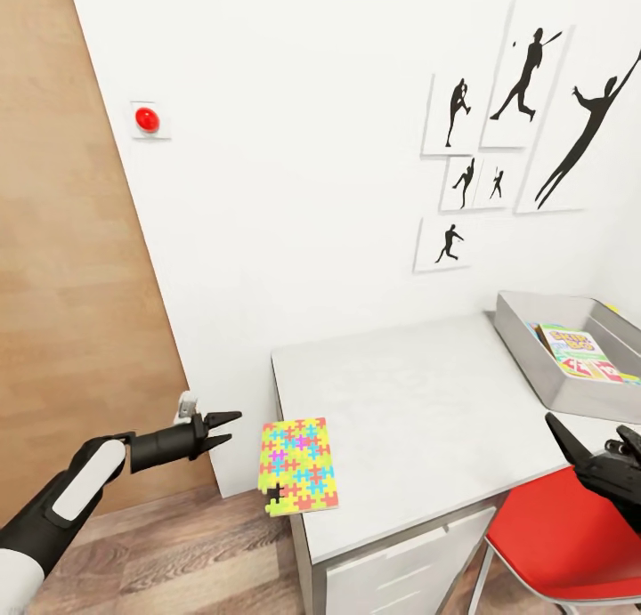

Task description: Put all the toys in the child's room - the three board games (two on the bed and one on the table), the two jigsaw puzzles on the table, and the tennis ball on the table - inside the toy box on the table in the child's room.

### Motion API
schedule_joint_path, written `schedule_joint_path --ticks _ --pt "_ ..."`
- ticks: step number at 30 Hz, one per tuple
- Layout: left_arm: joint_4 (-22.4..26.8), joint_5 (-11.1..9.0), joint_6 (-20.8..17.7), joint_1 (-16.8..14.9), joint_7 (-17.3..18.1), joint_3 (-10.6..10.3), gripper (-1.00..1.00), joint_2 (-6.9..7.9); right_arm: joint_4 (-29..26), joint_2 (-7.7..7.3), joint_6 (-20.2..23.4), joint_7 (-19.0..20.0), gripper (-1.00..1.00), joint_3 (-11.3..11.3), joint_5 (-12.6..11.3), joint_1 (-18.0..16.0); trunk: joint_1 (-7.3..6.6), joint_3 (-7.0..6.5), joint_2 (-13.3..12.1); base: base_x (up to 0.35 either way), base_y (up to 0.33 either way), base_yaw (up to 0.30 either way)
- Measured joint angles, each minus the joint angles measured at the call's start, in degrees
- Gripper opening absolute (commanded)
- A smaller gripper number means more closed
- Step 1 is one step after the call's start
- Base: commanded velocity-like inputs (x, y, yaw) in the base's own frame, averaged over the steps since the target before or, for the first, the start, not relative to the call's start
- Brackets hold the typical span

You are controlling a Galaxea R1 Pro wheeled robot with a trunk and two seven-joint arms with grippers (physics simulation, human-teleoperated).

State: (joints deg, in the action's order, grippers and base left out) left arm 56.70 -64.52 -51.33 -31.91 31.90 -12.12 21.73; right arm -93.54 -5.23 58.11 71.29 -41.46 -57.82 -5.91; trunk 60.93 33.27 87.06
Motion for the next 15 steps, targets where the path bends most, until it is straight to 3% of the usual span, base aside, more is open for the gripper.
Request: schedule_joint_path --ticks 5,10,15 --pt "-1.4 1.7 1.6 -0.9 -0.3 -0.1 1.00 -1.62 1.0 1.61 -1.7 -1.6 1.00 1.2 0.5 0.7 0.00 0.00 0.0 0.000 0.000 0.000" --pt "-1.8 3.4 3.3 -0.7 -0.3 -0.1 1.00 -3.23 2.6 1.37 -3.3 -3.2 1.00 1.6 0.6 0.8 0.00 0.00 0.0 0.000 0.000 0.000" --pt "-3.4 1.8 1.6 -0.3 0.5 0.4 1.00 -4.85 4.2 2.98 -1.7 -1.6 1.00 1.5 1.6 1.1 0.00 0.00 0.0 -0.003 0.000 0.000"
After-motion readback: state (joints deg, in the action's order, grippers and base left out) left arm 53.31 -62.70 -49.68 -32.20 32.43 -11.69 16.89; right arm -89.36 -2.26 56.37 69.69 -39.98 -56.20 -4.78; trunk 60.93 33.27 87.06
